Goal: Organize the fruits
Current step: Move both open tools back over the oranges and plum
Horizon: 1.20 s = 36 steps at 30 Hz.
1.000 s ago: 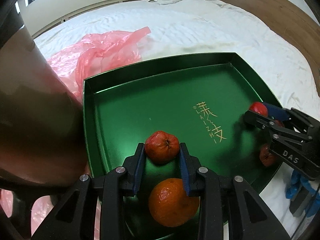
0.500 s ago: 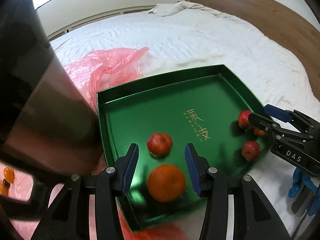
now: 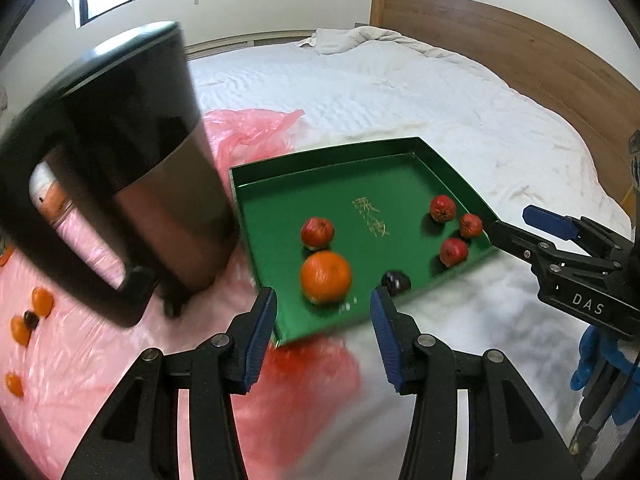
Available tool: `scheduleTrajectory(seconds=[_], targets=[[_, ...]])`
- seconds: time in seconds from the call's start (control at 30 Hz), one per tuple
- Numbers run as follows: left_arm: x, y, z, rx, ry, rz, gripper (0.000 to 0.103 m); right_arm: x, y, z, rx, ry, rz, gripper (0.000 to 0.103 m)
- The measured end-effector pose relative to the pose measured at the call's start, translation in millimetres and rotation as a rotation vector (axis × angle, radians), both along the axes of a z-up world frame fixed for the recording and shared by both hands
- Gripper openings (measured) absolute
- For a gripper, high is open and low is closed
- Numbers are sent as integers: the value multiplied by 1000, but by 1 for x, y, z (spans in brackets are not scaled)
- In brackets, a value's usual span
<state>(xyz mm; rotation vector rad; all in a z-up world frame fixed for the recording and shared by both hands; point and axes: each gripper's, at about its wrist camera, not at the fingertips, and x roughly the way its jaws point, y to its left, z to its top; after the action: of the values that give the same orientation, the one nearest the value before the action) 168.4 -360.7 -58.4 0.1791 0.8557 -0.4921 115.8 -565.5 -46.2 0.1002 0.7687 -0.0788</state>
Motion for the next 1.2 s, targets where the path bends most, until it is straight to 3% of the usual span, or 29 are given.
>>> scheduleTrajectory(seconds=[0.53, 1.2], targets=[[-70, 97, 22, 11, -38, 99, 52, -64, 96, 31, 27, -42, 162, 103], [-103, 228, 27, 41, -99, 280, 55, -81, 226, 44, 13, -44, 394, 103]])
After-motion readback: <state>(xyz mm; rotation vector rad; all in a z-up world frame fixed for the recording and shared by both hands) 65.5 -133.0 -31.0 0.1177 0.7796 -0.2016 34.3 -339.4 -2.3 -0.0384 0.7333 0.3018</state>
